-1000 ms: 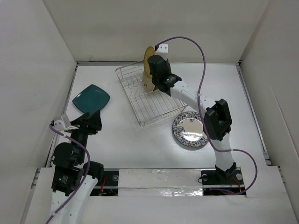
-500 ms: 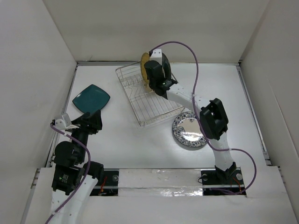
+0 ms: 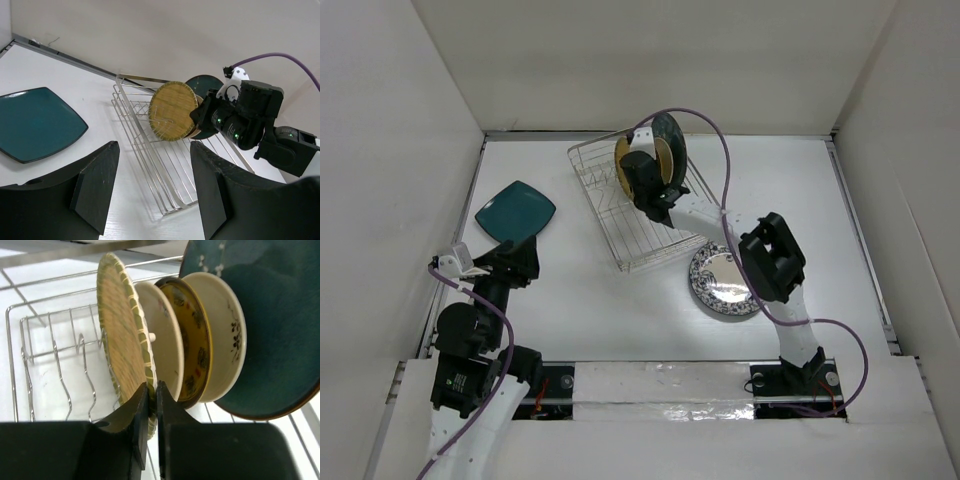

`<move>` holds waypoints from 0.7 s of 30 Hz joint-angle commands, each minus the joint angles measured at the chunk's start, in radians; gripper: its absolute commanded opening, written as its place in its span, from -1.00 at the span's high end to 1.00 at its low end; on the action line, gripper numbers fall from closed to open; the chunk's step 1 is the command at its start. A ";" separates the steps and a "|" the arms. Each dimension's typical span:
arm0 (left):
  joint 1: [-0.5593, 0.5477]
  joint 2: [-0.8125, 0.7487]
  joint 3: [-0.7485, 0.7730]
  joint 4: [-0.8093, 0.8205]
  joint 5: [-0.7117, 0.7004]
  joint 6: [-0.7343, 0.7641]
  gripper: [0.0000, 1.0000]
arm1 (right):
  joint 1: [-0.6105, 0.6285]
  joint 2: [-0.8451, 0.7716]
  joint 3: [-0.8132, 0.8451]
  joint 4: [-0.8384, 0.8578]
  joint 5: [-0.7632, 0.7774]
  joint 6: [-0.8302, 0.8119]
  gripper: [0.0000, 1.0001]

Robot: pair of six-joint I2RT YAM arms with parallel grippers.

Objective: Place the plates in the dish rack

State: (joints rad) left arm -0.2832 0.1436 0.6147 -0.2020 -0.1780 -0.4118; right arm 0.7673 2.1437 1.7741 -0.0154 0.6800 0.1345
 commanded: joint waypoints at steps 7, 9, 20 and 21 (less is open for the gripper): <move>0.003 -0.013 -0.004 0.053 0.021 0.007 -0.10 | 0.044 -0.134 -0.050 0.019 0.035 0.040 -0.13; 0.003 -0.018 -0.004 0.053 0.026 0.008 -0.09 | 0.035 -0.186 -0.114 0.022 -0.003 0.066 -0.26; 0.003 -0.064 -0.004 0.055 0.061 0.016 1.00 | -0.146 -0.781 -0.825 0.183 -0.218 0.407 1.00; 0.003 -0.065 -0.003 0.055 0.074 0.018 1.00 | -0.179 -0.864 -0.882 0.160 -0.235 0.445 1.00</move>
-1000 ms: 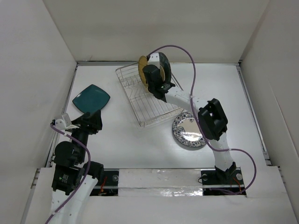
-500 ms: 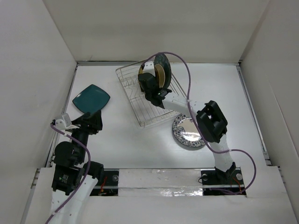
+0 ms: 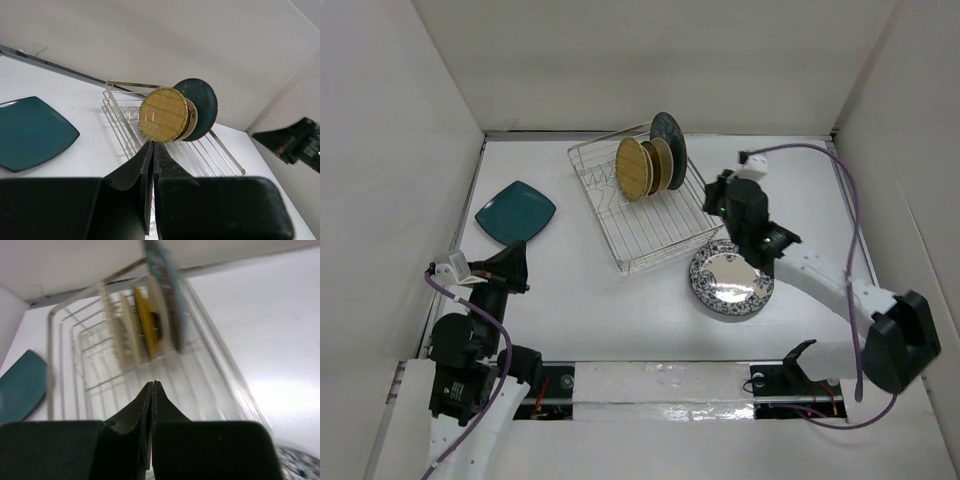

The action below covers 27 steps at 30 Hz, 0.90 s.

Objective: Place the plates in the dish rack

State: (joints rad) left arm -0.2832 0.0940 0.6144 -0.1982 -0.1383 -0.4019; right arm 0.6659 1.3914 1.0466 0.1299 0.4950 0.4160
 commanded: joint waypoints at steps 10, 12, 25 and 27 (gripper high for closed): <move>-0.027 -0.034 -0.002 0.052 0.060 0.011 0.73 | -0.367 -0.325 -0.534 -0.302 -0.229 0.423 -0.15; -0.036 -0.045 -0.001 0.052 0.059 0.012 0.69 | -0.397 -0.328 -0.543 -0.346 -0.224 0.431 -0.16; -0.045 -0.125 0.002 0.049 0.049 0.014 0.64 | -0.565 -0.347 -0.496 -0.484 -0.240 0.284 -0.16; -0.045 -0.131 0.001 0.054 0.049 0.014 0.65 | -0.578 -0.298 -0.482 -0.472 -0.286 0.264 -0.16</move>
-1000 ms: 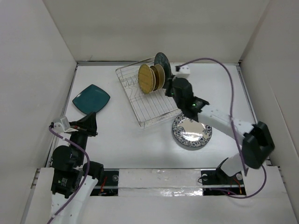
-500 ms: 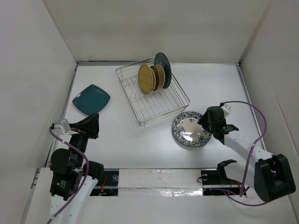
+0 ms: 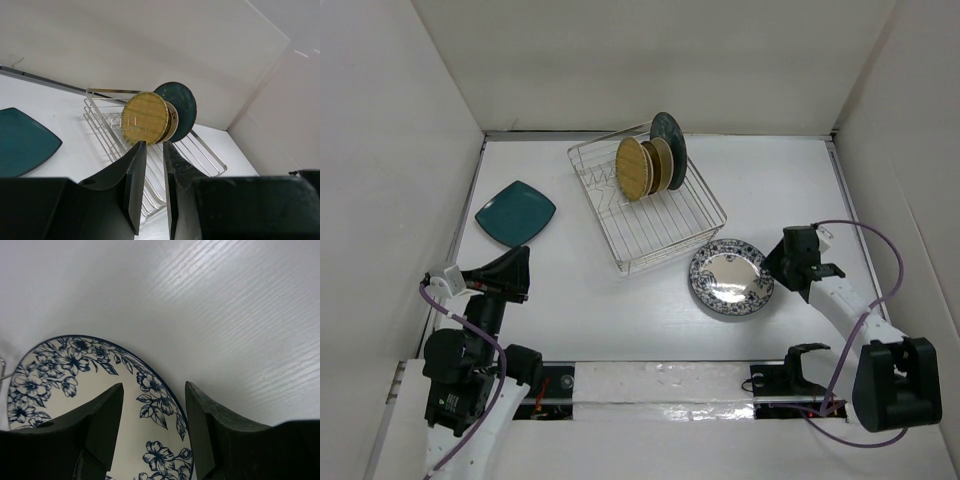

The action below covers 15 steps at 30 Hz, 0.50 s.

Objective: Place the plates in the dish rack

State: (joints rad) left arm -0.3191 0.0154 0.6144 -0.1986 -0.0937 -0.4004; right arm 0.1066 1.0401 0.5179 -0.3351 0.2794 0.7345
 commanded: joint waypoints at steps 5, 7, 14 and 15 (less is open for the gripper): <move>-0.009 -0.091 0.004 0.045 -0.014 0.009 0.64 | -0.033 0.158 0.071 0.002 -0.154 -0.101 -0.13; -0.009 -0.091 0.005 0.047 -0.015 0.008 0.64 | -0.045 0.181 0.079 0.005 -0.138 -0.101 -0.12; -0.009 -0.109 0.007 0.038 -0.021 0.011 0.64 | -0.220 0.190 0.091 0.034 -0.003 -0.087 -0.10; -0.009 -0.111 0.007 0.037 -0.027 0.009 0.64 | -0.254 0.193 0.091 0.047 -0.025 -0.095 -0.10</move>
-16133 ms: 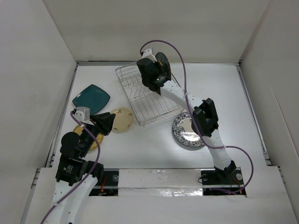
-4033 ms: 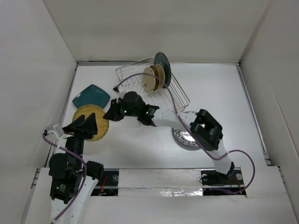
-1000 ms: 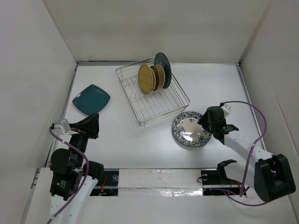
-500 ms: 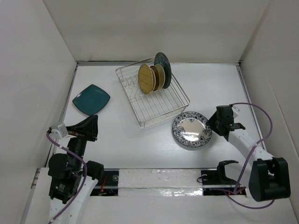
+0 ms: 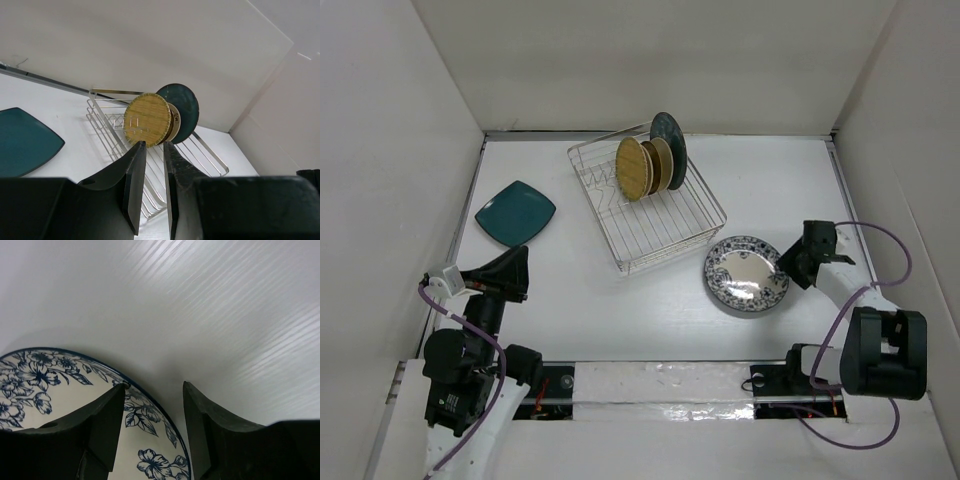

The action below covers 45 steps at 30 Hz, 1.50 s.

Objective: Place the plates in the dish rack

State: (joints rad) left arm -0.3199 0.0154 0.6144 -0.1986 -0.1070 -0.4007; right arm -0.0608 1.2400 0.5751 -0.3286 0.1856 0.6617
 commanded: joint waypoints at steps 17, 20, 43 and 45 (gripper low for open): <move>-0.008 -0.092 0.007 0.038 -0.008 0.014 0.63 | -0.244 -0.008 -0.121 0.252 -0.213 0.044 -0.21; -0.008 -0.089 0.007 0.037 -0.008 0.013 0.63 | -0.244 0.042 -0.159 0.281 -0.260 0.067 -0.19; -0.008 -0.025 0.008 0.045 -0.002 0.020 0.64 | -0.252 0.237 -0.043 0.618 -0.235 0.320 0.17; -0.008 -0.025 0.008 0.045 0.003 0.019 0.64 | -0.231 0.214 -0.050 0.593 -0.206 0.288 0.09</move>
State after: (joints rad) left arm -0.3199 0.0154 0.6144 -0.1989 -0.1127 -0.3969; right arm -0.3195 1.4696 0.5144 0.2512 -0.0593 0.9428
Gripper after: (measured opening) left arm 0.182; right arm 0.441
